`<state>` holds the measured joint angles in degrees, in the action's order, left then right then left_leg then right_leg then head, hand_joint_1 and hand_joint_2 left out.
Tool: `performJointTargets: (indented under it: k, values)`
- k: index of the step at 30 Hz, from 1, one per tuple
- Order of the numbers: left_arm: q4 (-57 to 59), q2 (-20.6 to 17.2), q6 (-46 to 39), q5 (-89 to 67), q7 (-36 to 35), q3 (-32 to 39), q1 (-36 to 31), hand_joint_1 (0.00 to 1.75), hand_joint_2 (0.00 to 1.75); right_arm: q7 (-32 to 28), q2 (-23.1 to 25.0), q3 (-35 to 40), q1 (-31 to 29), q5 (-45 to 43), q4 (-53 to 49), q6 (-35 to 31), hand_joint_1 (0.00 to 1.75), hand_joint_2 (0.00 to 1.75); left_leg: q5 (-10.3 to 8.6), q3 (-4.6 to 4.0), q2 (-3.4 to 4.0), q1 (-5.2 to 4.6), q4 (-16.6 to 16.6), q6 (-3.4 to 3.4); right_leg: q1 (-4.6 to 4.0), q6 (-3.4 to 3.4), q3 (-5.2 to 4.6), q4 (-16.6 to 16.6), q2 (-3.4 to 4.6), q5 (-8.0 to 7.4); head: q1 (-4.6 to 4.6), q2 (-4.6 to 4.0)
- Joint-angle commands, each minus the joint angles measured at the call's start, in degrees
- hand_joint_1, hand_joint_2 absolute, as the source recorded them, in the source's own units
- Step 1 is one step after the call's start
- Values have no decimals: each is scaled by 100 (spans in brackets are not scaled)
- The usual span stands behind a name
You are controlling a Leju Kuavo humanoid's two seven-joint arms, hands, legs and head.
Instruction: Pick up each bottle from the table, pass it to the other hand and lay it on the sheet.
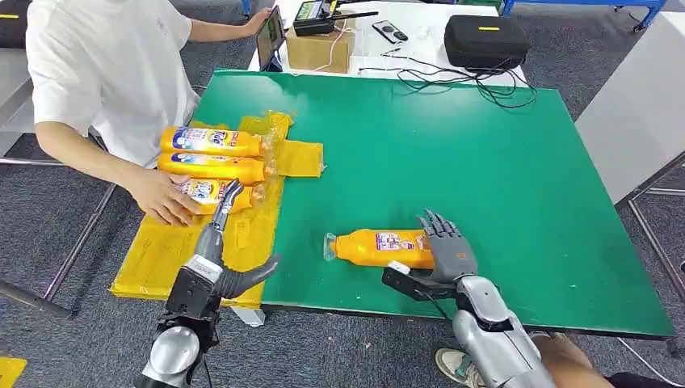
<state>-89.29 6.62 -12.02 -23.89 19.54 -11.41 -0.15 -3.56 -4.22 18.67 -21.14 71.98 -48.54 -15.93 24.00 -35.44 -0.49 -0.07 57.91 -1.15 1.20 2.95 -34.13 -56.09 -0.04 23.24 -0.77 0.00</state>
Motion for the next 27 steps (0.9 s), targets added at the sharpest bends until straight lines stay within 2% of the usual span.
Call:
performJointTargets:
  k: [1, 7, 10, 11, 19, 22, 23, 24, 27]
  values:
    - [461, 15, 104, 1, -13, 127, -158, 0, 175, 129, 72, 289, -315, -16, 909, 121, 0, 175, 6, 27, 7, 7, -8, 9, -9, -16, 27, 10, 2, 3, 0, 0]
    - [542, -49, 141, -210, -34, 91, -138, 0, 175, 558, -1, 513, -613, 103, 1509, 568, 0, 175, 4, 40, 10, 7, -10, 9, -9, -17, 35, 13, 2, -1, 0, 0]
    - [731, -39, 165, -248, -45, 106, -237, 0, 175, 468, 13, 592, -801, 36, 1810, 676, 0, 175, 2, 55, 15, 6, -8, 7, -8, -14, 43, 12, -2, 0, 0, 0]
    - [768, -36, 166, -247, -45, 108, -261, 0, 175, 400, 15, 607, -844, 3, 1869, 703, 175, 175, 1, 60, 15, 8, -9, 9, -10, -18, 49, 14, -2, -2, 0, 0]
    - [1061, -51, 216, -173, 3, 115, -405, 0, 175, -30, 6, 703, -1103, -302, 2237, 1012, 175, 175, 0, 80, 5, 4, -11, 9, -6, -28, 14, 19, -7, 2, 0, 0]
    - [1236, -88, 268, -68, 105, 78, -508, 0, 175, -1024, -20, 425, -1104, -1068, 2226, 1278, 175, 175, 1, 89, 1, 5, -12, 5, -7, -12, 27, 20, -8, -2, 0, 0]
    - [1279, -90, 272, -52, 119, 74, -535, 0, 175, -1162, -26, 395, -1096, -1162, 2213, 1315, 175, 175, -1, 88, -3, 9, -16, 7, -11, -17, 33, 26, -13, -3, 2, 0]
    - [1374, -103, 297, 10, 183, 61, -602, 0, 175, -1609, -13, 243, -1050, -1549, 2143, 1492, 175, 175, 0, 87, -4, 6, -15, 6, -9, -15, 51, 23, -15, -1, 0, 0]
    - [1534, -78, 325, 184, 268, 18, -724, 0, 175, -2294, 90, 89, -775, -2342, 1589, 1311, 175, 175, 1, 94, -7, 7, -11, 6, -9, -11, 92, 20, -16, 2, 2, 0]
